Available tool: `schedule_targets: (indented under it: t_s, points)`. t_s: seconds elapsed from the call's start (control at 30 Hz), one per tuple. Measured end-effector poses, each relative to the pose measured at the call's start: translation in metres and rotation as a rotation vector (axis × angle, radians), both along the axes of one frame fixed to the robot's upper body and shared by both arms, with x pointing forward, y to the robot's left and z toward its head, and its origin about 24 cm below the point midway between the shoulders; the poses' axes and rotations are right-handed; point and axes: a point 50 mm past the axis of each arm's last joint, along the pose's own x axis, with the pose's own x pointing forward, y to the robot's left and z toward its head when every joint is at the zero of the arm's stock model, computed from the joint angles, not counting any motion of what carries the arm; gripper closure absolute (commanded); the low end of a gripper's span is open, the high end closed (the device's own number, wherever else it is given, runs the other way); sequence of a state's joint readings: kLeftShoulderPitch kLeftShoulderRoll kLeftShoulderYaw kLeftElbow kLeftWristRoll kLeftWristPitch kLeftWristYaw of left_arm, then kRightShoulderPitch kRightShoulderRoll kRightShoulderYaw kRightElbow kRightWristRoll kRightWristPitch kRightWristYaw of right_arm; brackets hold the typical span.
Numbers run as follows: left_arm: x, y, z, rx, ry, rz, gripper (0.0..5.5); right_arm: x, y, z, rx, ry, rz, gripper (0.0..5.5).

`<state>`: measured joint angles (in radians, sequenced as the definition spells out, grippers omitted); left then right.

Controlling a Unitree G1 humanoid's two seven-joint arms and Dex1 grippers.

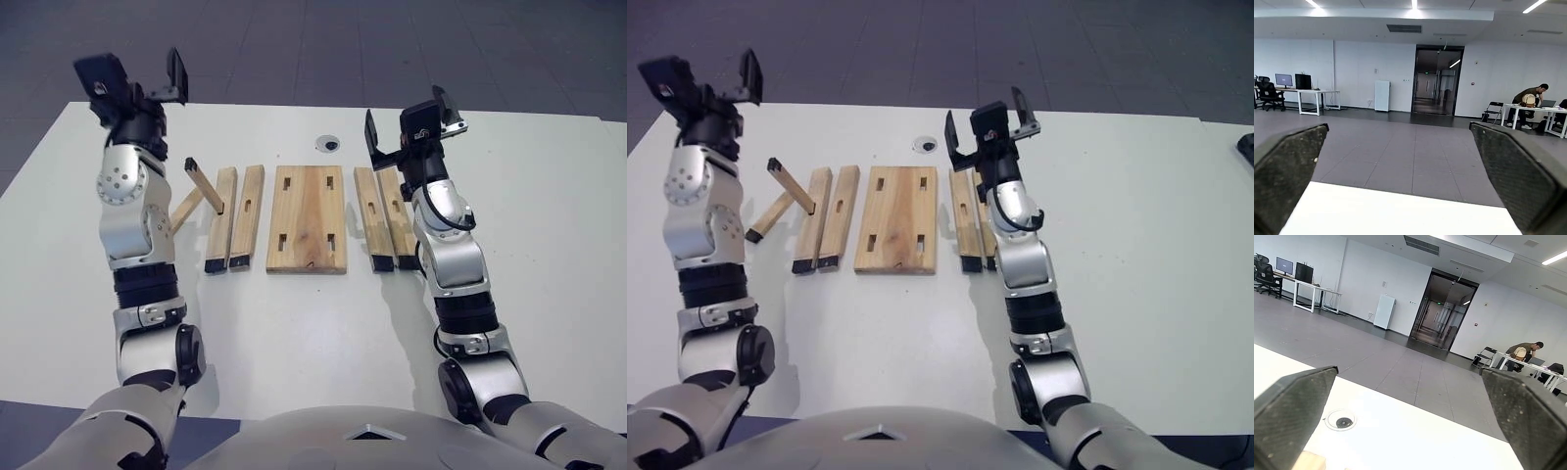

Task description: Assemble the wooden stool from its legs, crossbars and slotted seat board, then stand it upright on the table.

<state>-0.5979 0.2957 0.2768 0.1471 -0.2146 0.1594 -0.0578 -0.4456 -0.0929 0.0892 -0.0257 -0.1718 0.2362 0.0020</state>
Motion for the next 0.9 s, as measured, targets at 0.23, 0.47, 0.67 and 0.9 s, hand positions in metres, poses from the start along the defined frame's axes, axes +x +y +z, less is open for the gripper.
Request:
schedule_targets:
  t_s: [0.23,0.47,0.67,0.9]
  points:
    - [0.012,-0.004,-0.064,0.07,0.248,-0.022,0.12,0.0,0.001,-0.002,0.004,0.005,-0.004,0.1]
    - [0.017,-0.002,-0.063,0.033,0.197,-0.051,0.12,0.001,0.0,-0.004,0.002,0.017,-0.007,0.1]
    - [-0.006,0.001,-0.057,0.022,0.101,-0.039,0.12,0.0,-0.003,-0.009,-0.001,0.03,-0.012,0.1]
    - [-0.066,0.004,-0.064,0.089,0.149,-0.002,0.12,-0.005,-0.01,-0.017,-0.007,0.049,-0.028,0.1]
